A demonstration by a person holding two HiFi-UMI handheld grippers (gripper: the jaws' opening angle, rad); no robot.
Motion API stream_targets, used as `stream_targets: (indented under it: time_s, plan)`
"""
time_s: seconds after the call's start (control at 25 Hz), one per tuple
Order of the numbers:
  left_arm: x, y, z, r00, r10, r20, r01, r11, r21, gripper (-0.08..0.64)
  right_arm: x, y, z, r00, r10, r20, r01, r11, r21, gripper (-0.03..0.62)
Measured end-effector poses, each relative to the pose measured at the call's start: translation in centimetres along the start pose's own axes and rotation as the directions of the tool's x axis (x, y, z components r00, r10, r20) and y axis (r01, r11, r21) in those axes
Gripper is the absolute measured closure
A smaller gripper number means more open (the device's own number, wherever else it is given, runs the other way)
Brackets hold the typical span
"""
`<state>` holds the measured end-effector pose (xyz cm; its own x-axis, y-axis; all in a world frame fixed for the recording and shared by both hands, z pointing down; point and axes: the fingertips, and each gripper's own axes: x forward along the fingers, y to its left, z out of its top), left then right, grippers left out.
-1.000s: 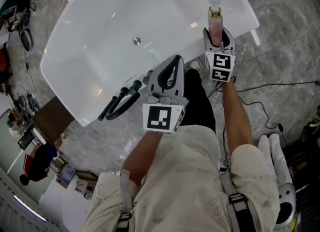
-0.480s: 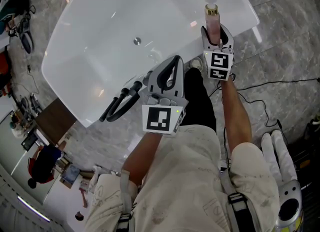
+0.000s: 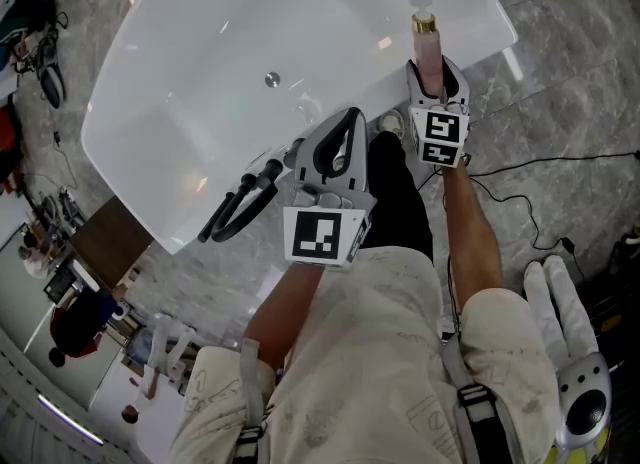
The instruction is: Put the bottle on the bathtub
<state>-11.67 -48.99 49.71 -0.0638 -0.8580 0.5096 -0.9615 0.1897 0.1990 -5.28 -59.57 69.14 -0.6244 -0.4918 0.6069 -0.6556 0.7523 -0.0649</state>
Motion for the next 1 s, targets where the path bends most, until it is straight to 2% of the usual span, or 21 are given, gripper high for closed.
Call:
stream_targets:
  time_s: [0.12,0.32,0.68,0.84,1.0]
  plan:
    - [0.0,0.0,-0.1,1.000,-0.001,0.000,0.001,1.000,0.005,0.558,0.0,0.0,0.0,1.000,0.000,0.004,0.000,1.000,0.003,0.373]
    - [0.0,-0.2,-0.2,1.000,0.003,-0.004,-0.003,1.000,0.013,0.558,1.4,0.1,2.8,0.997,0.023,0.076,-0.025,0.999,0.024,0.373]
    - [-0.4,0.5,-1.5,0.999,0.017,-0.039,-0.016,1.000,0.026,0.558,3.4,1.3,4.7,0.988,0.034,0.154,-0.031,0.999,-0.025,0.377]
    - [-0.1,0.6,-1.6,0.999,0.015,-0.041,-0.013,0.999,0.030,0.558,4.0,1.7,5.1,0.986,0.047,0.160,-0.036,0.997,-0.072,0.377]
    - [-0.2,0.5,-1.5,0.999,0.015,-0.038,-0.014,1.000,0.025,0.558,4.4,1.5,5.5,0.986,0.039,0.161,-0.028,0.997,-0.072,0.376]
